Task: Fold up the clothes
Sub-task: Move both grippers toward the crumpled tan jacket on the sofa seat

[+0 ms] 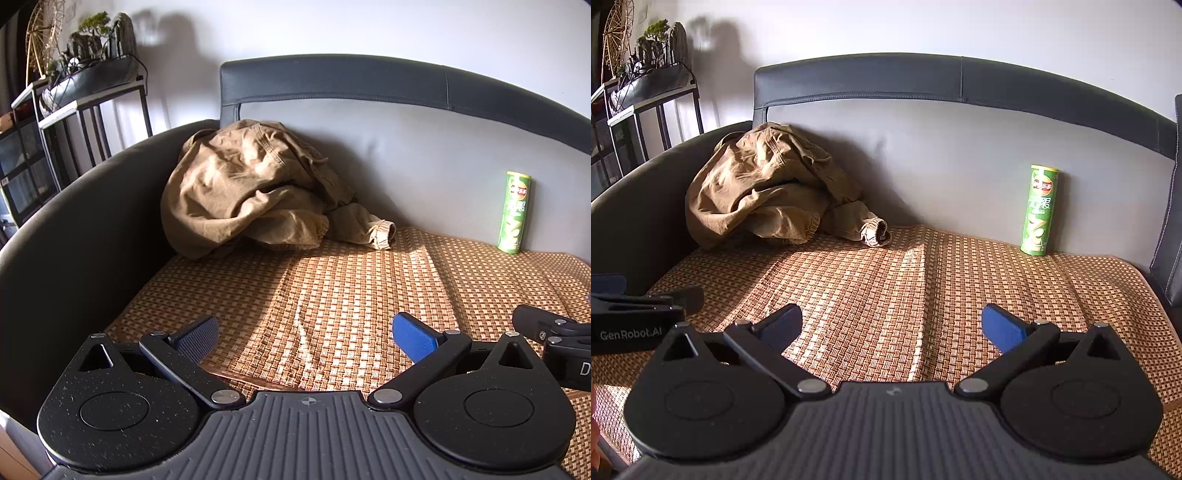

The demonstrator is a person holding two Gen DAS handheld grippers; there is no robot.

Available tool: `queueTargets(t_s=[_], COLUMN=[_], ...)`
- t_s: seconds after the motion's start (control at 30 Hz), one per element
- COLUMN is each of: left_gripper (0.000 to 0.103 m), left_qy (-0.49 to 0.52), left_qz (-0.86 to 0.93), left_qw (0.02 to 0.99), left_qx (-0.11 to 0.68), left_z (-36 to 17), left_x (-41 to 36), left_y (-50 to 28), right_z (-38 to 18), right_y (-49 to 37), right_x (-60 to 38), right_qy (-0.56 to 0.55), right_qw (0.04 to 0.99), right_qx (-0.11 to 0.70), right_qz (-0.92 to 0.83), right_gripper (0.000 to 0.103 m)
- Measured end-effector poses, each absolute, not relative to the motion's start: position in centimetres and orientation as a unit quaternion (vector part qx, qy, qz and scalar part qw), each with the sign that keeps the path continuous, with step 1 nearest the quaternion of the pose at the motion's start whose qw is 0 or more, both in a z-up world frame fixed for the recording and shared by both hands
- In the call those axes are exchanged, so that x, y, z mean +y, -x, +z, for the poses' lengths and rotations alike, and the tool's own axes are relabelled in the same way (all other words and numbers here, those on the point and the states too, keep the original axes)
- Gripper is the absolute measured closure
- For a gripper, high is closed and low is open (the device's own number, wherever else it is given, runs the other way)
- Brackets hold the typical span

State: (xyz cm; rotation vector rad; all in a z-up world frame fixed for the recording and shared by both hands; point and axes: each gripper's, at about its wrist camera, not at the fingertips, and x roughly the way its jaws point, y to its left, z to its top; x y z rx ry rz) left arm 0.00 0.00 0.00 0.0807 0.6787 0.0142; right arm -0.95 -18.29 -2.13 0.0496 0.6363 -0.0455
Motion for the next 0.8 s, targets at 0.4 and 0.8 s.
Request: queueTargets(t_s=[0.4, 0.8], left_gripper=[0.0, 0.0], left_qy=[-0.022, -0.011], left_qz=[0.016, 0.025], left_qw=[0.941, 0.94], left_qx=[0.337, 0.341], left_z=[0.2, -1.3], left_x=[1.6, 3.7], left_y=[-3.0, -5.0], right_z=[-1.6, -2.3], right_y=[-0.5, -3.5], right_x=[-16.0, -14.2], right_qy=[-0.013, -0.007], right_qw=[0.95, 0.947], right_qx=[0.313, 0.319], right_qz=[-0.001, 0.032], right_gripper=[0.0, 0.0])
